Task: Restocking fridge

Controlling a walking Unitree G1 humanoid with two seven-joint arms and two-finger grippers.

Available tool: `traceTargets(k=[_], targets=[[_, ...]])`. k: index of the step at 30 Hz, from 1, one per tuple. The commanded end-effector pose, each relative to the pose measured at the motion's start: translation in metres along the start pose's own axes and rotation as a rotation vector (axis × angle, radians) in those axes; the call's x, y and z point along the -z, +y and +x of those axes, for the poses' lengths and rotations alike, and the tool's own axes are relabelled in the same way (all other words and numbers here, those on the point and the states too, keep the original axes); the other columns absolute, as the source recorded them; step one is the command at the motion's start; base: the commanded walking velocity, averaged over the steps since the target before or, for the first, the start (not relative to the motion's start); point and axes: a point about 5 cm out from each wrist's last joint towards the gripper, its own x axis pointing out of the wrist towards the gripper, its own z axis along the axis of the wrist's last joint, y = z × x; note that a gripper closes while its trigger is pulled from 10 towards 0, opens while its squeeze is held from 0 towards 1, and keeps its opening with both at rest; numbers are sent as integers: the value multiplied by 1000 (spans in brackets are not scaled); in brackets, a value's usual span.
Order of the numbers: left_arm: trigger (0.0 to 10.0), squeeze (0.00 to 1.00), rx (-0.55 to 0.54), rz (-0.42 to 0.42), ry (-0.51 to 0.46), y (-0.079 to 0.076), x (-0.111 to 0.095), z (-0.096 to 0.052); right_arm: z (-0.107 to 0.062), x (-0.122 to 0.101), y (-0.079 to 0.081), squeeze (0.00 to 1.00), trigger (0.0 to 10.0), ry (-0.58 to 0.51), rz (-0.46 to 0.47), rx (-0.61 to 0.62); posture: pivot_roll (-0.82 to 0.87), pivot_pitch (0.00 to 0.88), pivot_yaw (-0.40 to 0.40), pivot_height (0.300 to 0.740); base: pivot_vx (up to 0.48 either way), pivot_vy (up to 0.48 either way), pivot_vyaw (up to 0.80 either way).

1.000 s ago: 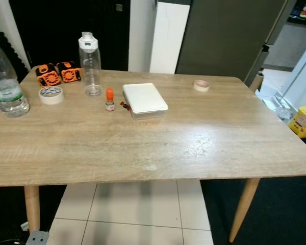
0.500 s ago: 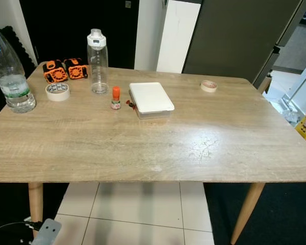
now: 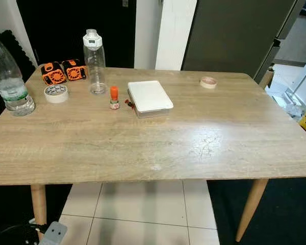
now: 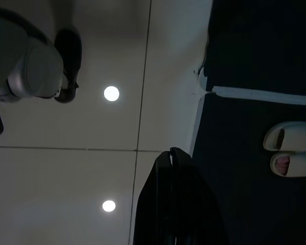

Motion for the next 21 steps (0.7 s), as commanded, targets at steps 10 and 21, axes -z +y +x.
traceTargets(k=[10, 21], targets=[[10000, 0, 40, -11, 8, -10, 3, -1, -2, 4, -6, 0, 10000, 2, 17, 23, 101, 0, -68, 740, 0, 0, 0], [10000, 0, 58, -63, 2, -19, -4, 0, -2, 3, -6, 0, 10000, -7, 55, 41, 56, 0, -62, 740, 0, 0, 0]])
